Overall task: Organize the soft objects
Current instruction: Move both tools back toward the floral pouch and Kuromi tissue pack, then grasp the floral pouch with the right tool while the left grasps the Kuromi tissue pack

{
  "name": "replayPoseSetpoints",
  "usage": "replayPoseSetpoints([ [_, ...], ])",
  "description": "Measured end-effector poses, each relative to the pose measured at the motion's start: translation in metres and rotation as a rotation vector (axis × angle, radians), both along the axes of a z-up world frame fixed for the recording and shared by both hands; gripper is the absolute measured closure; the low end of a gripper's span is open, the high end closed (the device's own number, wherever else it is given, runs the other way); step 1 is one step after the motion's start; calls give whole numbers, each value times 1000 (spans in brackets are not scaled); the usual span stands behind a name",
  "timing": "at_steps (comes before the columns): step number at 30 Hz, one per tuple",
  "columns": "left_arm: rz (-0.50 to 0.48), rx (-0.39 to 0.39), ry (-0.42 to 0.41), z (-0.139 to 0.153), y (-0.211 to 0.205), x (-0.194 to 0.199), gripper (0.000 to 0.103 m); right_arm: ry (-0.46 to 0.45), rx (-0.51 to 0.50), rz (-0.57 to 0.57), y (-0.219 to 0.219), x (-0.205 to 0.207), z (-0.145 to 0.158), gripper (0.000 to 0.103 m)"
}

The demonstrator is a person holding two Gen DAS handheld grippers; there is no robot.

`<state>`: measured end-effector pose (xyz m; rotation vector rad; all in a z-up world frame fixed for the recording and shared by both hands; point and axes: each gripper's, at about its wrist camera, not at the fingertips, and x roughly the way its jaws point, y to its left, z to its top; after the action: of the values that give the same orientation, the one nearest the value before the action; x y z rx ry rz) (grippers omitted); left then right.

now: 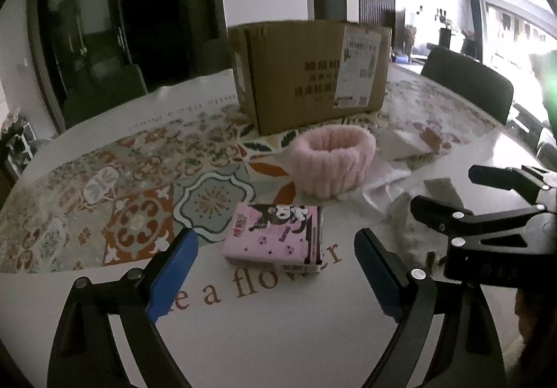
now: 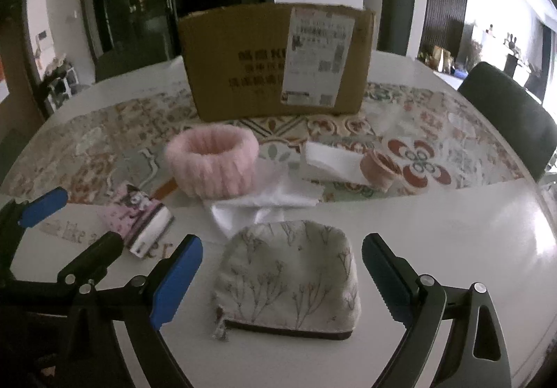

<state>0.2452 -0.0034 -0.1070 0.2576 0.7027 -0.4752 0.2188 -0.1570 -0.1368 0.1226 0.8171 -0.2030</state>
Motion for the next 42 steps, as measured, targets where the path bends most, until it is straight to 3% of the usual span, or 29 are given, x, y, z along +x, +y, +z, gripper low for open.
replayPoseSetpoints([
  [5, -1, 4, 56, -14, 0, 10, 11, 54, 13, 6, -1, 9, -11, 9],
  [21, 18, 21, 115, -31, -8, 29, 12, 129, 35, -11, -11, 23, -29, 9],
  [25, 31, 38, 133, -35, -11, 30, 29, 147, 69, -14, -15, 24, -35, 9],
  [28, 29, 34, 135, -35, -13, 29, 29, 141, 92, -7, -17, 22, -36, 12],
  [32, 31, 26, 139, -34, -15, 24, 29, 129, 91, 8, -16, 17, -34, 25],
  [37, 46, 32, 129, -30, -19, 16, 30, 114, 89, 9, -20, 12, -31, 53],
  [42, 49, 32, 112, -23, -26, 8, 30, 107, 113, 22, -27, 9, -29, 68],
])
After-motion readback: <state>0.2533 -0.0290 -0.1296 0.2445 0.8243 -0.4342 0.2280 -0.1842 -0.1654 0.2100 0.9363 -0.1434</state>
